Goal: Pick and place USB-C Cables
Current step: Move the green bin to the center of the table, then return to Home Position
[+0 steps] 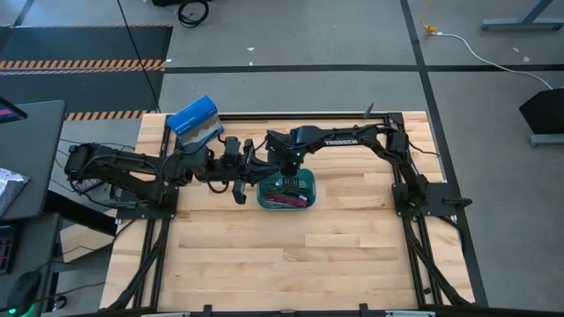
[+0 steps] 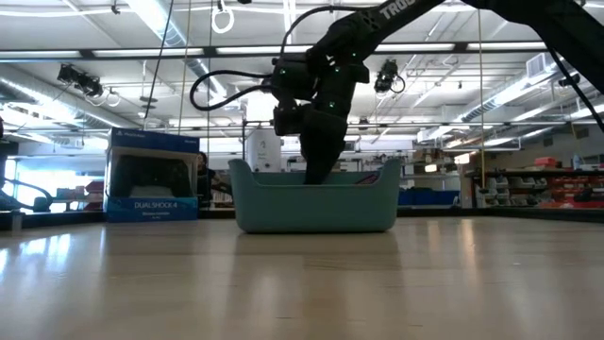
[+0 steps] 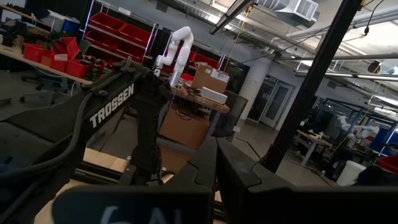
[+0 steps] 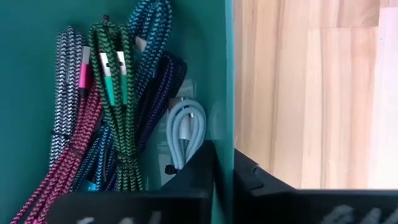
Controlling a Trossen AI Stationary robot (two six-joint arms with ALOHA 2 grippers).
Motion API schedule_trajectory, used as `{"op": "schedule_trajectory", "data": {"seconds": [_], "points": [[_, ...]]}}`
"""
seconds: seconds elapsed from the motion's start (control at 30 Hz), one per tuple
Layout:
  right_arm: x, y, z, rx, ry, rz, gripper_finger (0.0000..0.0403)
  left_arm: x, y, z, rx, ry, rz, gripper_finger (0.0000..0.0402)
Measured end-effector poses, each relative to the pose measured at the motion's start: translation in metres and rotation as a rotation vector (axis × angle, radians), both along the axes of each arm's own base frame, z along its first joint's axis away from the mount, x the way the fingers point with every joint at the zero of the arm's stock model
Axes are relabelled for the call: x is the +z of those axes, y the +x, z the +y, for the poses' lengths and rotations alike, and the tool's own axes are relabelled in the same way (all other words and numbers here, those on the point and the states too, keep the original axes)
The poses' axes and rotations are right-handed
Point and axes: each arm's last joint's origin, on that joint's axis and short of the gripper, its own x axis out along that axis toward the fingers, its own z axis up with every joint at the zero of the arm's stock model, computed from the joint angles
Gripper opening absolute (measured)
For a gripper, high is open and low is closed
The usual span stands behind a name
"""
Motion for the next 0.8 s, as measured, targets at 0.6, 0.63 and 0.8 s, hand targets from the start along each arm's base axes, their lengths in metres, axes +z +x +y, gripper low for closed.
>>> {"op": "schedule_trajectory", "data": {"seconds": [0.6,0.63,0.8], "points": [[0.029,-0.009,0.002,-0.021,-0.014,-0.043,0.0113,0.0,0.0,0.001,0.01,0.035,-0.001,0.0016],[0.033,-0.01,0.003,-0.018,-0.015,-0.051,0.0114,0.0,0.0,0.001,0.01,0.034,-0.001,0.0016],[0.055,-0.018,0.008,-0.014,-0.013,-0.097,0.0114,0.0,0.0,0.001,0.01,0.034,-0.002,0.0016]]}}
